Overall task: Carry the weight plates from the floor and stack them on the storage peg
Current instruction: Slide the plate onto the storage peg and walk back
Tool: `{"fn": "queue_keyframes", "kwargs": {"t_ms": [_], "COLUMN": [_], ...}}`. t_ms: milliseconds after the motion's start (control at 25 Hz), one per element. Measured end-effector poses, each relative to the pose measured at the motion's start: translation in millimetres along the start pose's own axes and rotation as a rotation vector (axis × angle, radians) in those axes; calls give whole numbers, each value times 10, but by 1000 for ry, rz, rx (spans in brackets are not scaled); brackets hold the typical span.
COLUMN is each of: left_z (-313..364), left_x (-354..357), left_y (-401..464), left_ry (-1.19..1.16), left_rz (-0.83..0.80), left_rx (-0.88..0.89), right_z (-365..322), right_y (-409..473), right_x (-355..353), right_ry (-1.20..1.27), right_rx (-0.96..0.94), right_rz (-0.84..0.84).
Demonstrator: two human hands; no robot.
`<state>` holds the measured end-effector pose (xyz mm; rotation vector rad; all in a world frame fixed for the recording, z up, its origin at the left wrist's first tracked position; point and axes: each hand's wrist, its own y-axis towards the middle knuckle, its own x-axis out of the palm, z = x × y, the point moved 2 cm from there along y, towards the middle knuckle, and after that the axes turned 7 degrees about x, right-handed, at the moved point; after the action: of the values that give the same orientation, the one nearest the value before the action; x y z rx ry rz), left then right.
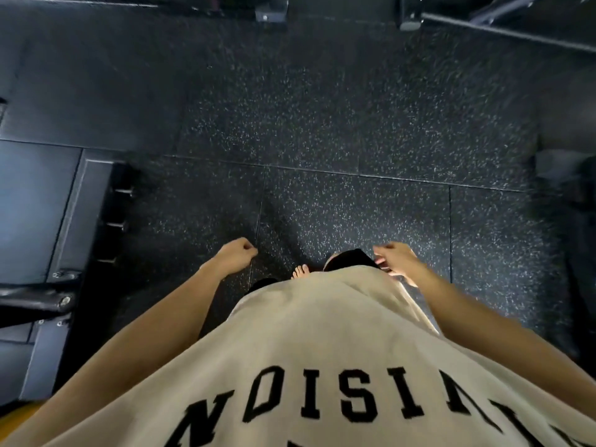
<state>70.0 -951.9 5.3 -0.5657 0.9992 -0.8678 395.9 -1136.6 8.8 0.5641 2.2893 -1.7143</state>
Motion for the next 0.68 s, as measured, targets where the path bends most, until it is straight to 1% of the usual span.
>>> {"fn": "queue_keyframes", "kwargs": {"t_ms": [80,240,400,480,600,680], "left_z": [115,224,281,353,457,436], "left_x": [-349,-849,-1460,-1839,-2412,-2720], "left_y": [328,867,1310,1549,1867,2146], "left_ry": [-45,-82,-154,-208,-345,-401], "left_rz": [26,22,56,117,284,306], "left_rx": [-21,-88,-228,-298,-373,-411], "right_z": [-598,-1554,-2854,-3591,-4584,-5224], "right_y": [243,740,1277,1480,1694,1846], "right_x": [-14,-30,-176,-220,-184,-6], "right_ry": [-17,-243,-337,-354,-416,-504], "right_rx": [-54,-69,-96,-102,-121,-143], "right_rz": [12,16,-13,-73,-117,-144]}}
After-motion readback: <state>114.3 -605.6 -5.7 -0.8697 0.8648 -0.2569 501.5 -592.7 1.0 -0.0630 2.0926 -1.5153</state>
